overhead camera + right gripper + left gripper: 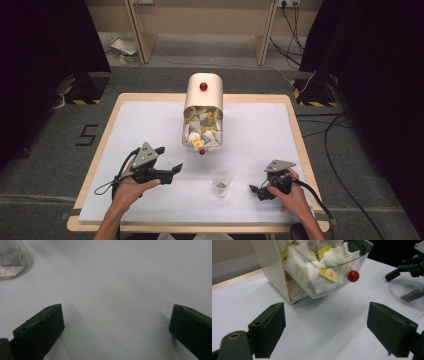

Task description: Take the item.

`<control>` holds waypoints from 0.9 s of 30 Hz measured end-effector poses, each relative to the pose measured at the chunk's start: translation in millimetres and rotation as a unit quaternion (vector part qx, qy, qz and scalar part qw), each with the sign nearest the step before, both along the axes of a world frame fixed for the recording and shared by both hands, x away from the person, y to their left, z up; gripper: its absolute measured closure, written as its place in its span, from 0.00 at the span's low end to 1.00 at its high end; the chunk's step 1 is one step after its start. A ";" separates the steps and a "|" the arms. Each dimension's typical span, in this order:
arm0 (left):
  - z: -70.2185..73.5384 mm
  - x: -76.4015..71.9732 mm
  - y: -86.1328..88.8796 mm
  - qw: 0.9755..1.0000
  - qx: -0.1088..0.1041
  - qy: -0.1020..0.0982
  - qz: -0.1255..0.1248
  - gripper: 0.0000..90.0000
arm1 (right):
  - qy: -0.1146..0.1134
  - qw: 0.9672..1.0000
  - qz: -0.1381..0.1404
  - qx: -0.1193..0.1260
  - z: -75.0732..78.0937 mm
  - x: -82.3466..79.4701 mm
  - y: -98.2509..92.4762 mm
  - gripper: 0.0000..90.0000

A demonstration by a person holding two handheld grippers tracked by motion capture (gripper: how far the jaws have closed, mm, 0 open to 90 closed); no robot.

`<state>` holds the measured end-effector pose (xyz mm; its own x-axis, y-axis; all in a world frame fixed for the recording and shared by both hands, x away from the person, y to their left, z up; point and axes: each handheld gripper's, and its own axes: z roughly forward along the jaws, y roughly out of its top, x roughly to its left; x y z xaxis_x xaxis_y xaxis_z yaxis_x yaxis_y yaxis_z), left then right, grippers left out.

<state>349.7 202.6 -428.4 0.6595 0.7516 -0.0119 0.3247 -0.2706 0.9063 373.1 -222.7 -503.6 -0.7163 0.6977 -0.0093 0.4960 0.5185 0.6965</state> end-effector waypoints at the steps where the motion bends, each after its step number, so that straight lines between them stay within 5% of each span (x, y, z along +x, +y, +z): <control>1: -2.3 0.2 2.9 1.000 0.001 0.002 0.004 0.17 | -0.004 1.000 0.003 -0.002 0.0 0.8 -0.6 0.00; 17: -38.6 4.6 35.2 0.998 0.014 0.028 0.057 0.17 | -0.003 1.000 0.002 -0.002 0.0 0.8 -0.6 0.00; 27: -50.6 5.1 41.1 0.996 0.029 0.048 0.063 0.17 | -0.004 1.000 0.003 -0.002 0.0 0.9 -0.7 0.00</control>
<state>354.8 243.7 -479.0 0.5579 0.8295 -0.0253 0.4440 -0.2726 0.8535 374.0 -223.4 -503.6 -0.7199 0.6938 -0.0188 0.4871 0.5243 0.6984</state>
